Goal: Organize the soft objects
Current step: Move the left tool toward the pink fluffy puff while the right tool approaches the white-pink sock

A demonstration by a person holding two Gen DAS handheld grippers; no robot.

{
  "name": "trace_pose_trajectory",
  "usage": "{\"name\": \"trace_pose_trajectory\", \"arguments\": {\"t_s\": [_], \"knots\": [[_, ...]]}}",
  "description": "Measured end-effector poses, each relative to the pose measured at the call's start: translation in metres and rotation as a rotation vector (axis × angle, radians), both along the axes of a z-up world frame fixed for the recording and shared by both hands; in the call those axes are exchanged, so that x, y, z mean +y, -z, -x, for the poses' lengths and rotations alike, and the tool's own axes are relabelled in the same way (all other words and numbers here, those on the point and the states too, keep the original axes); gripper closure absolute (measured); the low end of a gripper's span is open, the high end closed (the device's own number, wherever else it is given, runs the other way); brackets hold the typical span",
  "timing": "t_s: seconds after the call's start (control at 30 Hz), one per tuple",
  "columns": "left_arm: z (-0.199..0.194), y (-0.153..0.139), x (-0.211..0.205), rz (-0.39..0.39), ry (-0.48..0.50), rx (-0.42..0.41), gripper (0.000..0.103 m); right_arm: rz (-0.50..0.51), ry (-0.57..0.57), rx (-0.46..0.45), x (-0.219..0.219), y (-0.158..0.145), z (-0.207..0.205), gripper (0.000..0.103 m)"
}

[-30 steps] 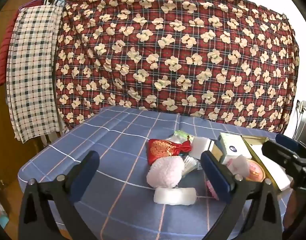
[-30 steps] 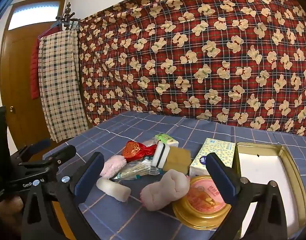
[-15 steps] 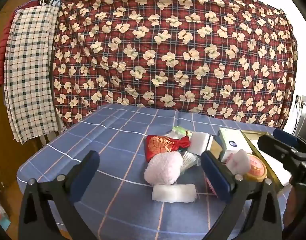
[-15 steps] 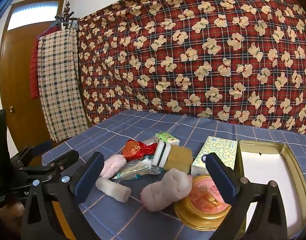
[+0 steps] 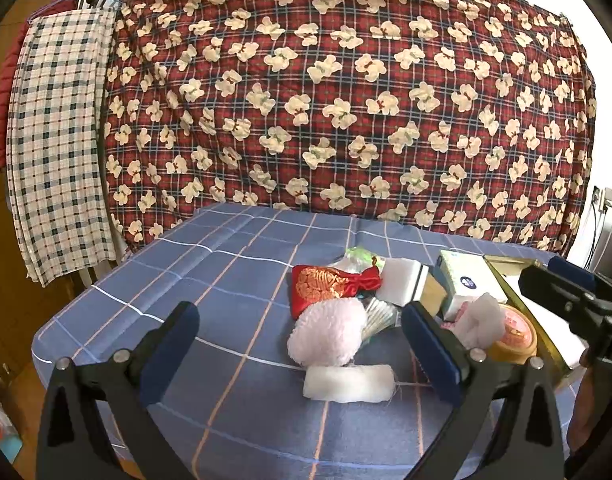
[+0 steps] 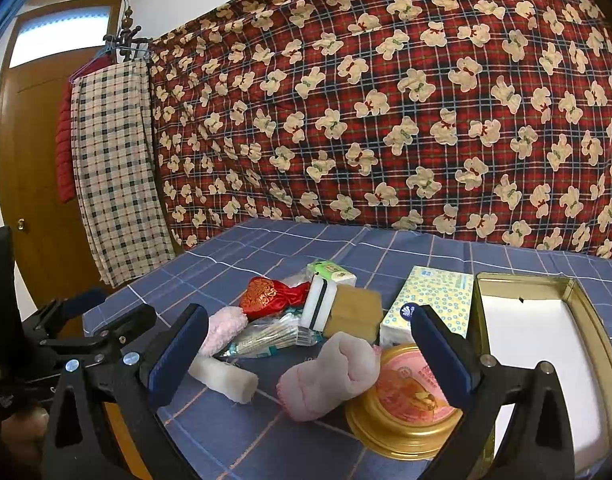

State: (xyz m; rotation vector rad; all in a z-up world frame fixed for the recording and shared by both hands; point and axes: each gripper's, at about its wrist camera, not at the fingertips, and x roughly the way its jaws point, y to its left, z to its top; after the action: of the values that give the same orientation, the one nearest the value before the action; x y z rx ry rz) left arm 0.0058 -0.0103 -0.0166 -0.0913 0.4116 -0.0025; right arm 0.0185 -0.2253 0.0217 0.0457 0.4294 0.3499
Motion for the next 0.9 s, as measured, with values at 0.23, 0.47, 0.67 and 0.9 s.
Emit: {"name": "trace_pose_trajectory", "arguments": {"t_s": [0.23, 0.47, 0.67, 0.9], "knots": [[0.0001, -0.0016, 0.0002, -0.001, 0.000, 0.001, 0.001, -0.001, 0.001, 0.002, -0.0004, -0.0002, 0.0003, 0.001], [0.0002, -0.0017, 0.0000, -0.002, 0.000, 0.003, 0.000, -0.002, 0.002, 0.004, -0.0030, 0.0024, -0.0015, 0.001], [-0.0004, -0.0001, -0.0007, -0.001, -0.002, 0.003, 0.001, -0.004, 0.003, 0.005, -0.0026, 0.0012, -0.0009, 0.001], [-0.0033, 0.0033, -0.0032, -0.010, 0.000, 0.017, 0.001, -0.007, 0.003, 0.011, -0.0061, 0.0075, -0.0042, 0.001]]}}
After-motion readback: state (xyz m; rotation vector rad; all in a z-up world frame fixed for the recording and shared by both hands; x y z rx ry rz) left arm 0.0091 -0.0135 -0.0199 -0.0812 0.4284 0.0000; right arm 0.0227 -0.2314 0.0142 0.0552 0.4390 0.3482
